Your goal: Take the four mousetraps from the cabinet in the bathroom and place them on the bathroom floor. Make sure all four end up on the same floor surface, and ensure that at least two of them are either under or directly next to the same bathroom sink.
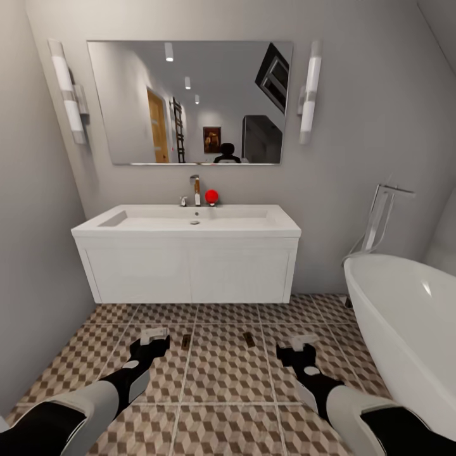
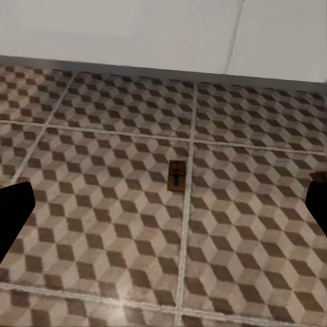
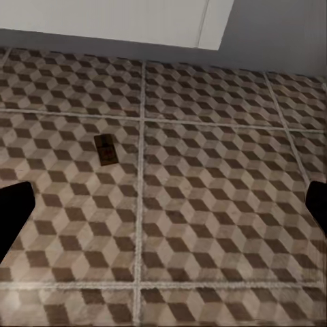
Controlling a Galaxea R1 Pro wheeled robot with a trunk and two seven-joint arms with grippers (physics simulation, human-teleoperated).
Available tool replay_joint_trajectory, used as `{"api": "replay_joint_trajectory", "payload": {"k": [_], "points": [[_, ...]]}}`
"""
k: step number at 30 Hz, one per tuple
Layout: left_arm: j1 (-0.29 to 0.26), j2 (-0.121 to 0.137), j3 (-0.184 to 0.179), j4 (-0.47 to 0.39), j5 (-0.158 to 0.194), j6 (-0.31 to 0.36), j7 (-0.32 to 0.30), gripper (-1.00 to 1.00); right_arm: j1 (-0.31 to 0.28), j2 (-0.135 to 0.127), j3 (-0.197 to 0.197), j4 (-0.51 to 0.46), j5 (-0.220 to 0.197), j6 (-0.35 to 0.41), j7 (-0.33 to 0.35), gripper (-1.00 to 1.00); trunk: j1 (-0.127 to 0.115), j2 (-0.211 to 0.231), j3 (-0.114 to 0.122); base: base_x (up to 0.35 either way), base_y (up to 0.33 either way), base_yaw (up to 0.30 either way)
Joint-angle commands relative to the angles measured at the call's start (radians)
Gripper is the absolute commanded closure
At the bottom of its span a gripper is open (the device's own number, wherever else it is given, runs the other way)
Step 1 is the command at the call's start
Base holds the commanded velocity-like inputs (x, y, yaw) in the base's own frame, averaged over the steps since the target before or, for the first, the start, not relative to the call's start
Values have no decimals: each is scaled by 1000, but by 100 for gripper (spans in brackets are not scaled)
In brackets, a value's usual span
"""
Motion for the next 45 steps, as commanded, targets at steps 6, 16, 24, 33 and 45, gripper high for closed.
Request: {"api": "replay_joint_trajectory", "payload": {"k": [6, 16, 24, 33, 45], "points": [[10, 5, -8, 1, 6, -1, 4, -100, 49, -12, 8, 3, -2, -2, -5, -100, -23, 42, 18, 0, 0, 0], [45, 8, -8, 2, 7, 11, 3, -100, 103, -18, 8, 3, 1, 21, -2, -100, -62, 112, 49, 0, 0, 0], [61, 7, -8, 2, 10, 21, 4, -100, 121, -29, 8, 3, 2, 57, 0, -100, -92, 168, 74, 0, 0, 0], [87, 7, -7, 2, 24, 25, 4, -100, 126, -39, 9, 3, 3, 75, 1, -100, -127, 231, 102, 0, 0, 0], [126, 9, -7, 2, 44, 25, 4, -100, 127, -38, 10, 3, 5, 94, 5, -100, -173, 315, 140, 0, 0, 0]]}}
